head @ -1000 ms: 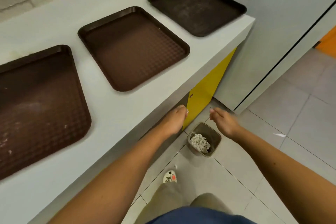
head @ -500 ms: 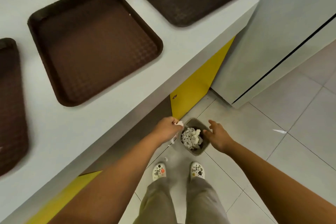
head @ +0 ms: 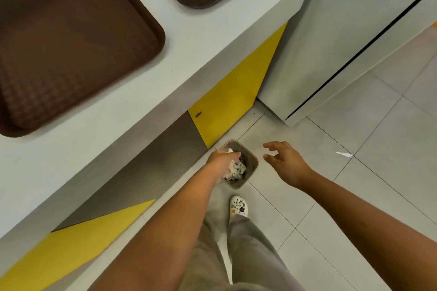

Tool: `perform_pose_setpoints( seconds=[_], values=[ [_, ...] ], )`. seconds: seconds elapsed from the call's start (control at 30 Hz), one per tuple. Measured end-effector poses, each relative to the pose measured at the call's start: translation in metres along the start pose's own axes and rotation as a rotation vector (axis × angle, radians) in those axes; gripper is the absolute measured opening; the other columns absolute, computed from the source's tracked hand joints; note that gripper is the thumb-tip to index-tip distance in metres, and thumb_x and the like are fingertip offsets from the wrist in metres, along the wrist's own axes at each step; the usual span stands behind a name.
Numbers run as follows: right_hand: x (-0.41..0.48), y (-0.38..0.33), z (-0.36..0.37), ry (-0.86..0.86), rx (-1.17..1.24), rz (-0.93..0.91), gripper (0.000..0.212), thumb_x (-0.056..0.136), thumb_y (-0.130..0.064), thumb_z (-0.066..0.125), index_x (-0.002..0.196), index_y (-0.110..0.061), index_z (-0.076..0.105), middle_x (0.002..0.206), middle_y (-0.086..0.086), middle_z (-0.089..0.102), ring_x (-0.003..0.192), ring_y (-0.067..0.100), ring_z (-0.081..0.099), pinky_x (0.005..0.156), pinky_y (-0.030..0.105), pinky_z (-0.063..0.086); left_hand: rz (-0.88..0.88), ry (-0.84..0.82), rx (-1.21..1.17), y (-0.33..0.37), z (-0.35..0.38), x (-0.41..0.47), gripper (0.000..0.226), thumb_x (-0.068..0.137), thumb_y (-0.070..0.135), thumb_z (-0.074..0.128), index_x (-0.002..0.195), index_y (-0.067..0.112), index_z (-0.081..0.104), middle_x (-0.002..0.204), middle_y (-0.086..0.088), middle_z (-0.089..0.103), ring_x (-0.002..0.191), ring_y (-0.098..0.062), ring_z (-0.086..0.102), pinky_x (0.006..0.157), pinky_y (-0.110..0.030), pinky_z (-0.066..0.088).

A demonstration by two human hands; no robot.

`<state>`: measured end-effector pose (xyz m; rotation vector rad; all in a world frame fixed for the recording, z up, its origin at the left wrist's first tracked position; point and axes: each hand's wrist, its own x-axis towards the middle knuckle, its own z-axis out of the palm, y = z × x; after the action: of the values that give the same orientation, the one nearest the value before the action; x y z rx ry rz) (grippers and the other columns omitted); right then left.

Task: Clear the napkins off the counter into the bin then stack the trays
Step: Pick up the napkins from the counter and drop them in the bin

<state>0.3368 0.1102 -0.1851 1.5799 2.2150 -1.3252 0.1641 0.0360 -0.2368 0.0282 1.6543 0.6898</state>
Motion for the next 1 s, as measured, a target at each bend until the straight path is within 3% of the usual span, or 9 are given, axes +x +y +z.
perform_pose_setpoints(
  seconds=[0.2, 0.4, 0.5, 0.6, 0.77, 0.9, 1.0],
  values=[
    [-0.001, -0.011, -0.010, 0.004, -0.017, -0.060, 0.038, 0.100, -0.027, 0.049, 0.137, -0.018, 0.050, 0.134, 0.006, 0.046, 0.093, 0.013, 0.053, 0.084, 0.022, 0.039, 0.020, 0.009, -0.079, 0.006, -0.005, -0.007, 0.043, 0.089, 0.025, 0.069, 0.128, 0.009, 0.059, 0.123, -0.005, 0.060, 0.110, -0.022, 0.055, 0.097, -0.034, 0.045],
    [-0.004, -0.053, -0.020, 0.021, 0.075, -0.178, 0.032, 0.098, -0.024, 0.053, 0.130, -0.018, 0.056, 0.127, 0.005, 0.051, 0.096, 0.015, 0.056, 0.085, 0.024, 0.041, 0.183, 0.120, -0.089, 0.029, -0.034, -0.049, 0.019, 0.095, 0.015, 0.060, 0.113, 0.011, 0.063, 0.105, -0.007, 0.064, 0.092, -0.017, 0.060, 0.081, -0.029, 0.051],
    [-0.010, -0.077, -0.022, 0.016, 0.086, -0.263, 0.026, 0.096, -0.021, 0.057, 0.122, -0.019, 0.060, 0.118, 0.002, 0.056, 0.091, 0.013, 0.057, 0.074, 0.017, 0.040, 0.302, 0.134, -0.023, 0.035, -0.047, -0.078, 0.014, 0.094, 0.017, 0.060, 0.107, 0.015, 0.066, 0.099, -0.002, 0.068, 0.084, -0.012, 0.063, 0.078, -0.027, 0.052],
    [-0.016, -0.103, -0.021, -0.004, 0.104, -0.337, 0.025, 0.092, -0.019, 0.061, 0.118, -0.021, 0.062, 0.110, 0.002, 0.062, 0.088, 0.013, 0.059, 0.072, 0.015, 0.042, 0.429, 0.153, 0.073, 0.038, -0.060, -0.110, 0.009, 0.094, 0.020, 0.060, 0.098, 0.020, 0.067, 0.101, 0.003, 0.070, 0.079, -0.009, 0.066, 0.072, -0.026, 0.050],
    [-0.036, -0.152, -0.015, -0.011, 0.091, -0.477, 0.023, 0.089, -0.015, 0.065, 0.112, -0.021, 0.065, 0.101, -0.001, 0.065, 0.087, 0.015, 0.062, 0.075, 0.020, 0.048, 0.623, 0.313, 0.121, 0.030, -0.091, -0.168, 0.007, 0.091, 0.019, 0.062, 0.095, 0.020, 0.068, 0.087, 0.004, 0.068, 0.082, -0.012, 0.066, 0.065, -0.019, 0.043],
    [-0.059, -0.194, 0.002, -0.032, 0.047, -0.591, 0.022, 0.086, -0.016, 0.068, 0.107, -0.021, 0.066, 0.098, -0.001, 0.065, 0.081, 0.012, 0.061, 0.065, 0.003, 0.040, 0.694, 0.391, 0.095, 0.011, -0.125, -0.206, 0.012, 0.091, 0.017, 0.062, 0.086, 0.028, 0.063, 0.079, 0.005, 0.062, 0.082, -0.016, 0.064, 0.066, -0.021, 0.044],
    [-0.080, -0.225, 0.022, -0.088, 0.049, -0.675, 0.022, 0.085, -0.012, 0.070, 0.105, -0.020, 0.067, 0.098, 0.002, 0.066, 0.085, 0.019, 0.064, 0.074, 0.013, 0.046, 0.731, 0.476, 0.066, -0.011, -0.162, -0.232, 0.015, 0.091, 0.017, 0.063, 0.083, 0.030, 0.062, 0.080, 0.008, 0.061, 0.085, -0.020, 0.064, 0.076, -0.031, 0.048]
  ],
)
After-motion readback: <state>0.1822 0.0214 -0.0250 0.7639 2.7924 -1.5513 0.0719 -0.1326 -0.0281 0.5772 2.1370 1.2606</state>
